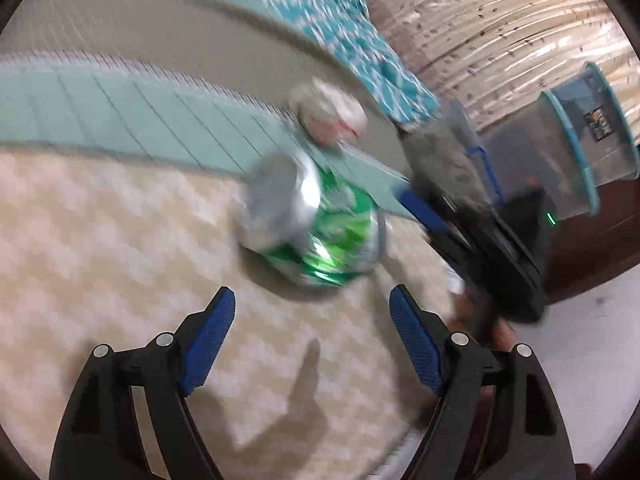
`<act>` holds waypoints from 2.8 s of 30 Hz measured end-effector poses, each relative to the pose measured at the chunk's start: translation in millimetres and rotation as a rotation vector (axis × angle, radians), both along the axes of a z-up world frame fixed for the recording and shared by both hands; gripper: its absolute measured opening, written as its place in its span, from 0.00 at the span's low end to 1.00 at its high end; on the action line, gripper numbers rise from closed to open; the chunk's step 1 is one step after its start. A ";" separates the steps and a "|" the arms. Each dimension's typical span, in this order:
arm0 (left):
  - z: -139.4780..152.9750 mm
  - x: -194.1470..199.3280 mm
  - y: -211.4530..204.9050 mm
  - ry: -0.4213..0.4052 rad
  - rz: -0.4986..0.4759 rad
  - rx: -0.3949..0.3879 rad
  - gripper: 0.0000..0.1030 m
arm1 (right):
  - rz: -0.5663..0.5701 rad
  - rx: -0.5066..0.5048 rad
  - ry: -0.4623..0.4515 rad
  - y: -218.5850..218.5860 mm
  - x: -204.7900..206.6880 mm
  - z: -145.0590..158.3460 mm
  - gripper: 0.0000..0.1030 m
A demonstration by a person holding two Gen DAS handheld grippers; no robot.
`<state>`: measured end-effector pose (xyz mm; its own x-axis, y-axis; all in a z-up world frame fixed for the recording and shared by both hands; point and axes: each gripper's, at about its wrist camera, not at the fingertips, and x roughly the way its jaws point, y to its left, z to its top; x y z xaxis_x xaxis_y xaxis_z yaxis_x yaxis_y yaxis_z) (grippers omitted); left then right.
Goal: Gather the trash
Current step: 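Grasp the crushed green can with the left gripper while the right grasps the crumpled tissue, then carry can and tissue to the wastebasket and open both grippers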
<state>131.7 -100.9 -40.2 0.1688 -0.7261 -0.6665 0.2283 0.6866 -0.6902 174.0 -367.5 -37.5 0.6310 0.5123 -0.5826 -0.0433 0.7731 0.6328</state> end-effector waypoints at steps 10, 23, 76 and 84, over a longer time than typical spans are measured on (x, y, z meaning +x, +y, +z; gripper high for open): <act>-14.2 34.5 -6.7 0.026 0.097 -0.065 0.59 | 0.123 0.107 0.101 24.7 -20.7 -31.0 0.39; -27.0 31.6 5.3 -0.001 0.085 -0.089 0.21 | -0.025 -0.209 0.095 9.6 106.7 -16.8 0.92; 10.6 -14.7 -475.3 -0.152 -0.610 0.083 0.58 | -0.688 -0.345 0.078 -275.6 -234.4 -32.2 0.77; 48.1 -14.2 -412.7 -0.200 -0.578 0.009 0.61 | -0.752 -0.288 -0.016 -252.6 -272.9 -6.4 0.77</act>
<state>117.4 -513.6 7.9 -0.1286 -0.7319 -0.6692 0.6900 0.4186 -0.5904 -98.9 -620.1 -43.9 0.7567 -0.2225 -0.6148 0.5463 0.7317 0.4076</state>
